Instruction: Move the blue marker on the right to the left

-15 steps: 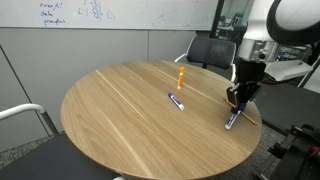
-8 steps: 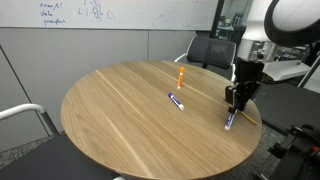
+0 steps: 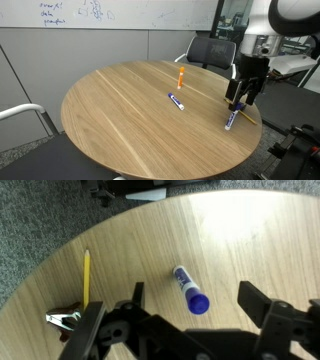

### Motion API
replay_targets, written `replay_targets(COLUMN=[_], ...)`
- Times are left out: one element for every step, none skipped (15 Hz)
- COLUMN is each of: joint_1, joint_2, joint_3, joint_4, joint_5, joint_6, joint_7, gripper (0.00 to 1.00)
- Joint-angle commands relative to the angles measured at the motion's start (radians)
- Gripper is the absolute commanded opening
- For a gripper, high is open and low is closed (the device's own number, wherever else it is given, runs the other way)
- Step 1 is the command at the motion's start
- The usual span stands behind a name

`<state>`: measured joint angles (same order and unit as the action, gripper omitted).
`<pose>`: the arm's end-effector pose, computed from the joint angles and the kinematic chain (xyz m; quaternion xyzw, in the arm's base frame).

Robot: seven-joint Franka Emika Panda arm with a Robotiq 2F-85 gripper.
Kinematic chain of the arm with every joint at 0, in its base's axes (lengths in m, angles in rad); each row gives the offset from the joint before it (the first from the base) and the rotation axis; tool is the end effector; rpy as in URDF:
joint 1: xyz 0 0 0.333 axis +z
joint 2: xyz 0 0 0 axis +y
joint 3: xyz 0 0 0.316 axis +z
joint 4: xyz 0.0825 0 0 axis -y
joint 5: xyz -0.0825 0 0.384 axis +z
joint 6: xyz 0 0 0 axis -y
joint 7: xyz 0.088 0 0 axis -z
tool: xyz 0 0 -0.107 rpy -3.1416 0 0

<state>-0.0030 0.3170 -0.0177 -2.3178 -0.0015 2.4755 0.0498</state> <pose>0.5052 -0.0108 0.1923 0.9962 -0.0343 -0.0795 0.0044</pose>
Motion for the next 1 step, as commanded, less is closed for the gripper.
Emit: replay_targets(joint_1=[-0.008], joint_2=[-0.032], joint_3=[0.001], joint_4=[-0.002], joint_5=[0.008], joint_6=[-0.062], joint_7=[-0.026], gripper=[1.0])
